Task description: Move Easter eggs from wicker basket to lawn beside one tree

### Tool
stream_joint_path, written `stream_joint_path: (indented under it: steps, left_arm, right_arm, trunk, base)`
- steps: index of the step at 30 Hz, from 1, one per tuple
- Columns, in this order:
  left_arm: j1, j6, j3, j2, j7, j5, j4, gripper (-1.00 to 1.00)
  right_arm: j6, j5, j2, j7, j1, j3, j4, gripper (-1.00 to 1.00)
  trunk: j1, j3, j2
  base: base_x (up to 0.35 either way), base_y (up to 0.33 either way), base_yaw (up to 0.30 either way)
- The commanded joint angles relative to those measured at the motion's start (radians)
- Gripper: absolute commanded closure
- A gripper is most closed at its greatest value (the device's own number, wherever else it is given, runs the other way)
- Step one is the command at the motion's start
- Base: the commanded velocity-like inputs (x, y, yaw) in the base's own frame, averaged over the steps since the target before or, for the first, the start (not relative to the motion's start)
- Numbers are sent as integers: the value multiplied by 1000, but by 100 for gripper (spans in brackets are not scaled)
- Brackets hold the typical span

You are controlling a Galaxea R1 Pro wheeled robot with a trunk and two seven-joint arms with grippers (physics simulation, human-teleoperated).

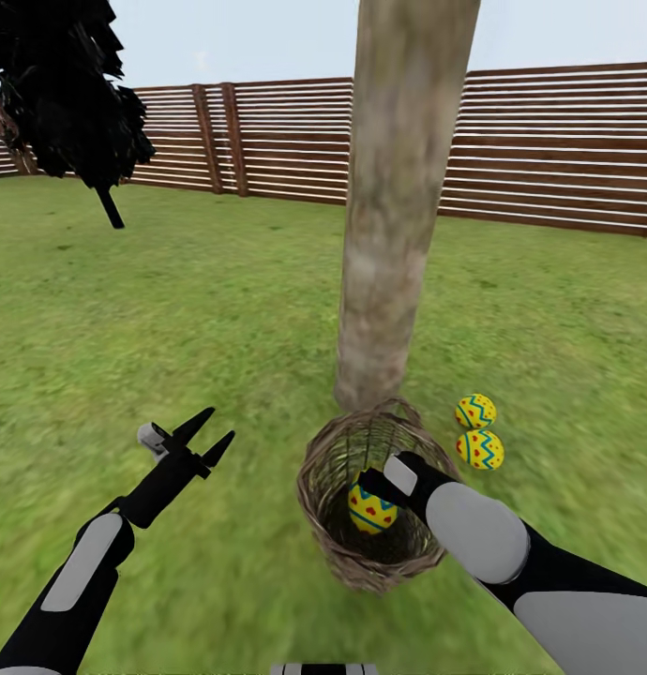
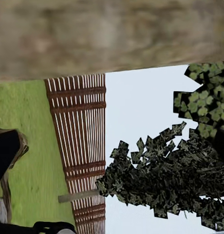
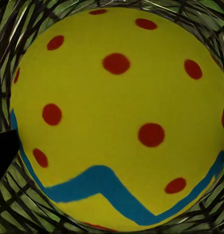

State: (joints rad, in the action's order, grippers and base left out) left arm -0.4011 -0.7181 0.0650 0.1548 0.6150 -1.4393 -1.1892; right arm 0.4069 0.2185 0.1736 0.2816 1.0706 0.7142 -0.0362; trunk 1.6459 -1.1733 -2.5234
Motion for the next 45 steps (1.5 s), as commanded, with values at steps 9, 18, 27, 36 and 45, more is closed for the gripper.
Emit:
stream_joint_path:
  steps: [9, 18, 27, 36, 45]
  left_arm:
    - [-1, -6, 1, -11, 0, -4, 0, -100]
    - [-1, -1, 0, -14, 0, -3, 8, -100]
    - [-1, 2, -1, -39, -6, 2, 13, -100]
    - [-1, 3, -1, -41, -6, 2, 13, -100]
    - [-1, 4, -45, -51, -8, 3, 11, -100]
  right_arm:
    - [15, 4, -10, -59, 0, 11, -4, 100]
    - [190, 3, -76, -282, 0, 14, -43, 100]
    - [274, 2, -136, -431, 0, 14, -74, 100]
    - [504, 11, -182, -843, 0, 1, -72, 100]
    - [569, 13, -228, -1304, 0, -129, -65, 100]
  trunk:
    - [-4, 34, 2]
    - [-8, 69, 4]
    - [-12, 104, 6]
    - [-17, 139, 8]
    - [-21, 175, 10]
  base:
    - [-4, 1, 0]
    - [0, 0, 0]
    - [0, 0, 0]
    - [0, 0, 0]
    - [0, 0, -26]
